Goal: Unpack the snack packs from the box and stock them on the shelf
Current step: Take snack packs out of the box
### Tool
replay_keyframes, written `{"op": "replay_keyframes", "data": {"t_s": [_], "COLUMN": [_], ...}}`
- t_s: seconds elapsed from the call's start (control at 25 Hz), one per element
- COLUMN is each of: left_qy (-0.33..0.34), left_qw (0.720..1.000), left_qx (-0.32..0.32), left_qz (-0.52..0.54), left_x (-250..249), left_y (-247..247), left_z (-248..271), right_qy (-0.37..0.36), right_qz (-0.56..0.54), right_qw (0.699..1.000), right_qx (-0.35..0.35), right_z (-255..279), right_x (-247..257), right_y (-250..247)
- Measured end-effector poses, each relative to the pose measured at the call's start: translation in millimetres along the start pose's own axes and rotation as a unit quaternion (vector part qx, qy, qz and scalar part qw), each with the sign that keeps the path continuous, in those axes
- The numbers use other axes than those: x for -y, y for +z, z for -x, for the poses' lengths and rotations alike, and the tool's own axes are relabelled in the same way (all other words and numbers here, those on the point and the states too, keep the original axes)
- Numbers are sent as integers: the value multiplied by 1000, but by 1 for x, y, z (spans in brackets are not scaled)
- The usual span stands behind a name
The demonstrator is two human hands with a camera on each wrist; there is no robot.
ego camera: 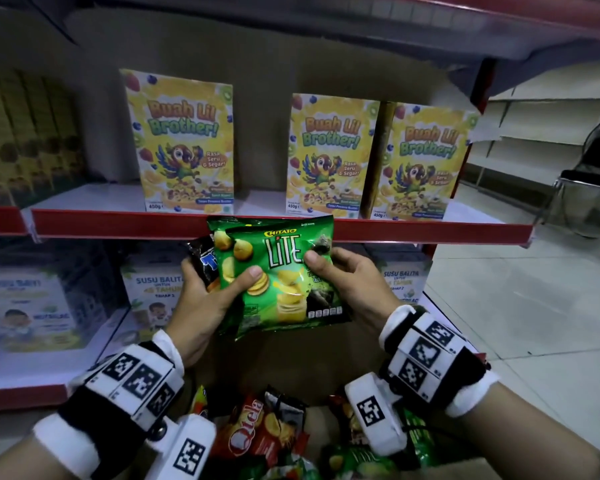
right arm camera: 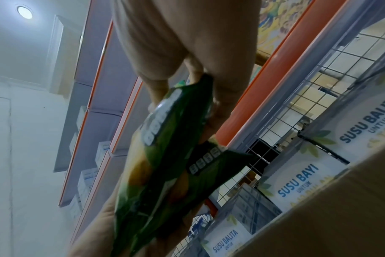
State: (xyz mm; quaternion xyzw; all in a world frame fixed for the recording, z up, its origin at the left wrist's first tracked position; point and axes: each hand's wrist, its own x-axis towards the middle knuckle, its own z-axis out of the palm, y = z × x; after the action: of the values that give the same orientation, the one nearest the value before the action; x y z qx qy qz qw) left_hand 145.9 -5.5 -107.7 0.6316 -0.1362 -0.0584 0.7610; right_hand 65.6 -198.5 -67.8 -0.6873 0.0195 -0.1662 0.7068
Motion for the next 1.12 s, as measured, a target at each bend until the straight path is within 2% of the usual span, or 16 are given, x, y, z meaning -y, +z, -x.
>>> {"op": "replay_keyframes", "data": {"t_s": [0.08,0.2,0.32,0.4,0.6,0.72,0.8,0.96,1.12], "left_qy": [-4,-1,11,3,12,21,26,30,48], "left_qw": [1000,999,999,999,999,1000,1000,998,998], "left_qx": [18,13,-4,13,31,10,6,31,19], "left_qz": [17,34,40,34,1,7,7,34,46], "left_x": [1,0,-1,-2,1,1,1,3,-3], "left_y": [3,5,1,-1,1,-1,-3,3,4], "left_z": [3,3,-1,-1,4,0,-2,2,-5], "right_qy": [-19,-30,11,47,55,47,42,7,-27], "right_qz": [7,-7,-58,-82,-63,-111,-101,-3,11], "right_qw": [999,999,998,995,994,991,993,994,989], "right_qx": [-32,-29,-30,-41,-74,-49,-44,-107,-147], "right_z": [1,3,6,6,7,9,9,5,-3], "right_x": [1,2,8,12,17,15,13,8,9], "right_y": [1,4,7,6,3,4,3,2,-3]}}
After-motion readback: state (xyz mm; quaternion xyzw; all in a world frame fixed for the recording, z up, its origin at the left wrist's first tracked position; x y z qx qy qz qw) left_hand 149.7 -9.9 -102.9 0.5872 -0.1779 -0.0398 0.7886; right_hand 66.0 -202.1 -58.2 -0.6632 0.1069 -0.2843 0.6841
